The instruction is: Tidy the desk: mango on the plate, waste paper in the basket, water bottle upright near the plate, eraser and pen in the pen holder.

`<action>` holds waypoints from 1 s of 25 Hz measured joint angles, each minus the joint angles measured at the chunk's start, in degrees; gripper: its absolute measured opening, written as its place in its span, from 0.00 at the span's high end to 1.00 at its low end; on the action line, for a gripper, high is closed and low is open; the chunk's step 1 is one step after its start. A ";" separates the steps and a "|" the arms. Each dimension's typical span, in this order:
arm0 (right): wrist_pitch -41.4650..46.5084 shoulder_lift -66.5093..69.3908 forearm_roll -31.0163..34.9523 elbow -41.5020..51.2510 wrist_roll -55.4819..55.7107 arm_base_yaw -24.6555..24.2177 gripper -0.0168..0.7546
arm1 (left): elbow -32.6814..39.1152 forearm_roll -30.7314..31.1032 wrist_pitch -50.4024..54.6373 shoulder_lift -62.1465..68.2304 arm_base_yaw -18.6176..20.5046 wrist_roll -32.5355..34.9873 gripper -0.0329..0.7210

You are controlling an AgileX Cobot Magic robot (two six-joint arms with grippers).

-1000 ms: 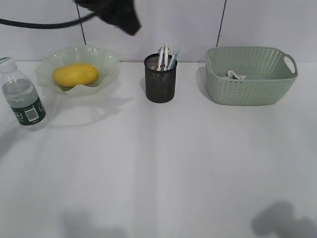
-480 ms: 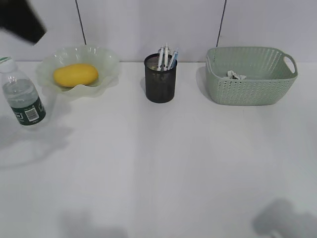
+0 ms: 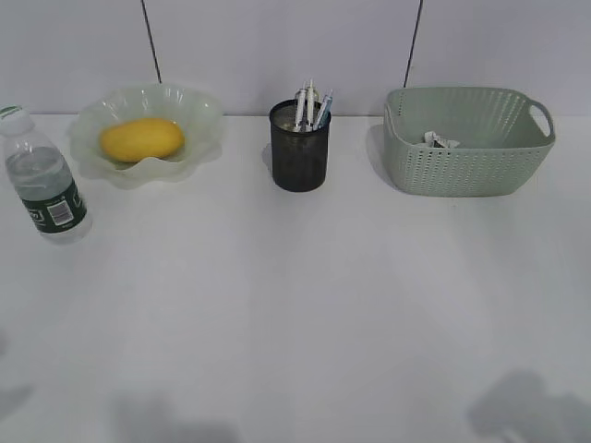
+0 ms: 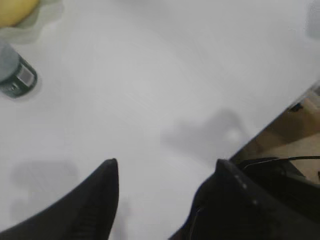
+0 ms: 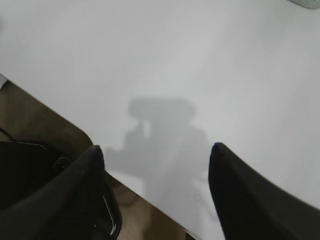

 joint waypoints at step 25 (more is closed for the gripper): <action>-0.55 -1.07 0.06 0.00 0.00 -0.99 0.31 | 12.19 2.63 -2.36 -26.85 0.00 -7.87 0.52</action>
